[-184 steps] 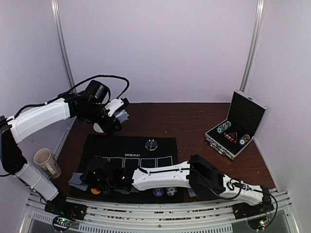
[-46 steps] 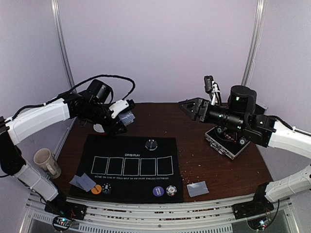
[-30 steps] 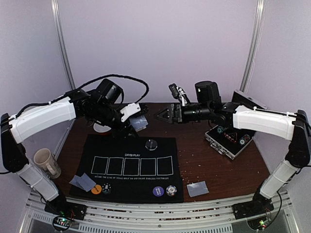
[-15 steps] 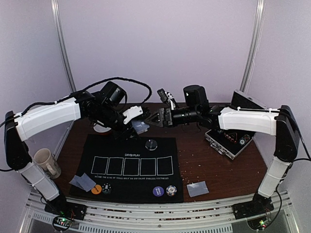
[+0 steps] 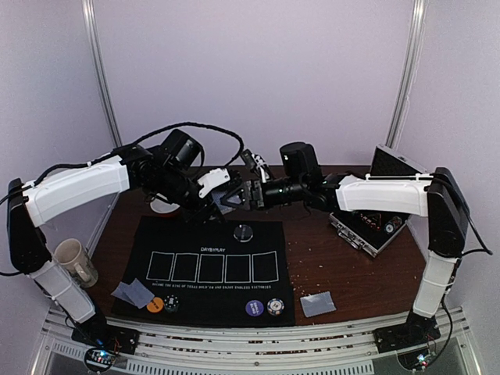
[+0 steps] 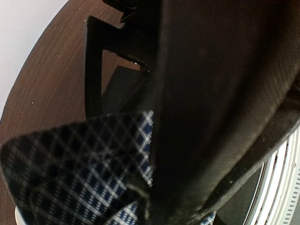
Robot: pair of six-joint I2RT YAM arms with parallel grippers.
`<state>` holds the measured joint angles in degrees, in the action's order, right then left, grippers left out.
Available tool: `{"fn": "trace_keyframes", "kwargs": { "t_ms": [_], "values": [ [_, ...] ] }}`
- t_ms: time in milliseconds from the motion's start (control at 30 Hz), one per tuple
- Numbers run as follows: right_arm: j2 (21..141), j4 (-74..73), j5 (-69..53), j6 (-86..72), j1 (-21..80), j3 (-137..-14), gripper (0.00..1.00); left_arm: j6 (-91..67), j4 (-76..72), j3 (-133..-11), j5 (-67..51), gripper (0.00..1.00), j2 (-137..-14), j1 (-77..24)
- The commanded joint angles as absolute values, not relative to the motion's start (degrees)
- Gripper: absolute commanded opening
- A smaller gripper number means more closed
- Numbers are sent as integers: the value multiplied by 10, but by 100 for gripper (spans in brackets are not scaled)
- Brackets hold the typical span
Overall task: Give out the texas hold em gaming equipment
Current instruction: Adjust the face-down deck piles.
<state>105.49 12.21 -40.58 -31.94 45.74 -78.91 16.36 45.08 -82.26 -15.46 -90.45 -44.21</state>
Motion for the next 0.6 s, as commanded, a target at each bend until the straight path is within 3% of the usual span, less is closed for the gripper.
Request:
{"fn": "trace_keyframes", "kwargs": {
  "t_ms": [0,567],
  "values": [
    [1046,122,-360,-325,455,-804,69,172,446,-829,-170,46,-911,-447],
    [999,29,-310,-289,450,-793,45,172,444,-820,-151,45,-911,-446]
  ]
}}
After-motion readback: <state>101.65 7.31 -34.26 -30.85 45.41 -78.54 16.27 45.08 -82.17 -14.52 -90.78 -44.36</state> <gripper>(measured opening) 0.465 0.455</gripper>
